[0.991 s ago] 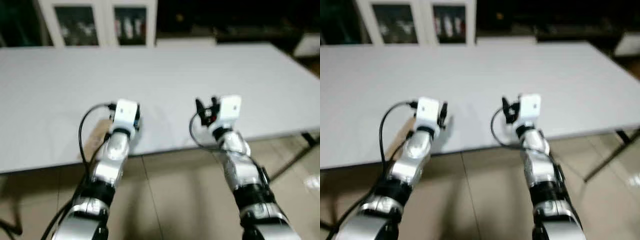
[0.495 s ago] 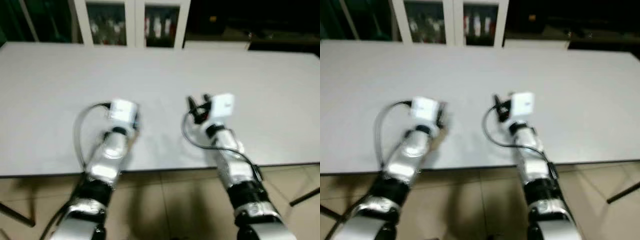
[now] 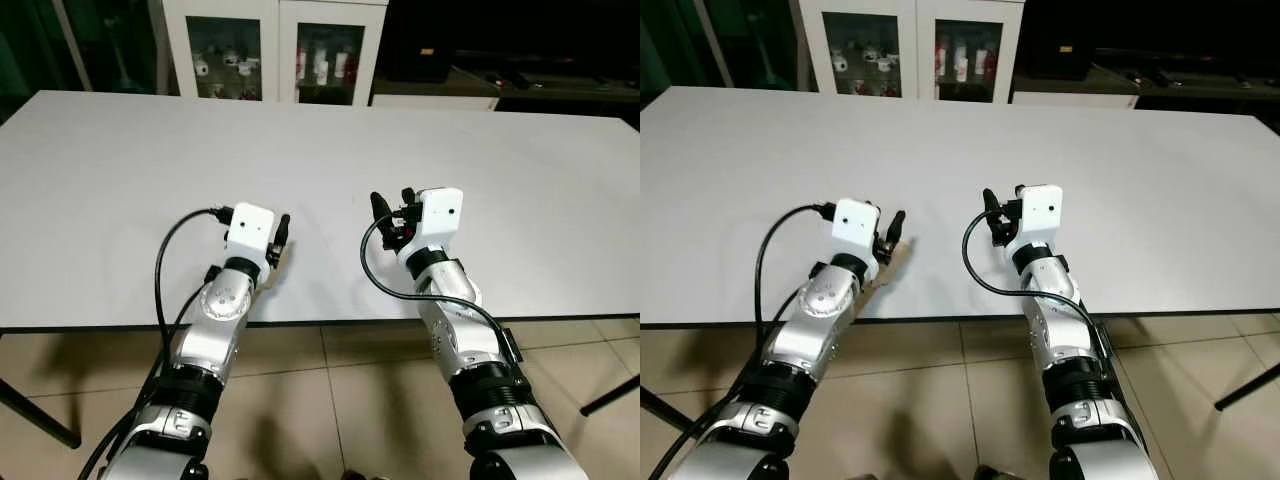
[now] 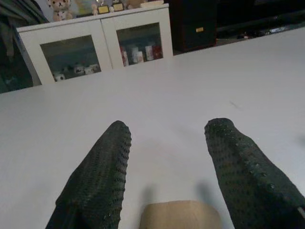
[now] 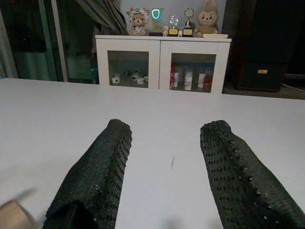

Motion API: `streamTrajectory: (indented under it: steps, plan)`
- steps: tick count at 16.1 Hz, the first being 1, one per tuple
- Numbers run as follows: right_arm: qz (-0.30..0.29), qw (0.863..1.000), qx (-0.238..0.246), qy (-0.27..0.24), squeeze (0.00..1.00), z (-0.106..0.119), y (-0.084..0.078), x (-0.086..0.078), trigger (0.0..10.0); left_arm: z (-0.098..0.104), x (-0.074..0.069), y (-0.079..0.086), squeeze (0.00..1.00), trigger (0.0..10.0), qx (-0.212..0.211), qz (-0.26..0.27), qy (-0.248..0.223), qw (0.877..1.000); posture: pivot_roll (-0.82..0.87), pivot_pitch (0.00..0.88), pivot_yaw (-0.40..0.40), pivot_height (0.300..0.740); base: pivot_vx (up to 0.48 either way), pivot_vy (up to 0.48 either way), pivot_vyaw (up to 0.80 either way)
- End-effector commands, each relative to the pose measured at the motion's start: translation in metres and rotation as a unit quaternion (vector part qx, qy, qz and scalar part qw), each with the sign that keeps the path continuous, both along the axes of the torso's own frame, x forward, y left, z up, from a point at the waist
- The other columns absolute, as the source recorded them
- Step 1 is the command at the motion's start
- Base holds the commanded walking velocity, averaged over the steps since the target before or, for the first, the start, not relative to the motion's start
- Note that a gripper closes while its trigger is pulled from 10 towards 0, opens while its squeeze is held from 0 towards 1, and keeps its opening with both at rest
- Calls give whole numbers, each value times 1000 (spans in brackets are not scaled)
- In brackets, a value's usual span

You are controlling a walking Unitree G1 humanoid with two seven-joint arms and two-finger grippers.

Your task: Picking trash to rubbish bin

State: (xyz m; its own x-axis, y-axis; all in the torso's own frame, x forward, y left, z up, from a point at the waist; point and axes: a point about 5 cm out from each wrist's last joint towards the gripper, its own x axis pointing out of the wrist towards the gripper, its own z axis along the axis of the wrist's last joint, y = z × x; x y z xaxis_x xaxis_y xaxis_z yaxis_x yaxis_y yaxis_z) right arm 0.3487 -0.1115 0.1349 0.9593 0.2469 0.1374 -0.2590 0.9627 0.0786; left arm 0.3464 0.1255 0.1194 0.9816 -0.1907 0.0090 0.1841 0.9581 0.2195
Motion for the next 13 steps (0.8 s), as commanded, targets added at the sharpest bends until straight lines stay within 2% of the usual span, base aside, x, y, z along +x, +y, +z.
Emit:
streamTrajectory:
  steps: [1, 10, 13]
  plan:
    - [-4, 1000, -1, 9, 0, -3, -1, 0, 10000, 1, -1, -1, 1000, 10000, -3, -6, 2, 1000, 14, 0, -55, 740, 0, 0, 0]
    - [2, 1000, -7, 11, 0, -5, 0, -1, 10000, 3, -4, -6, 1000, 10000, 1, -13, 4, 1000, 3, 0, -41, 740, 0, 0, 0]
    - [4, 1000, -10, 14, 0, -6, 1, -1, 10000, 7, -1, -2, 1000, 10000, -10, 0, 14, 1000, 6, 0, -52, 740, 0, 0, 0]
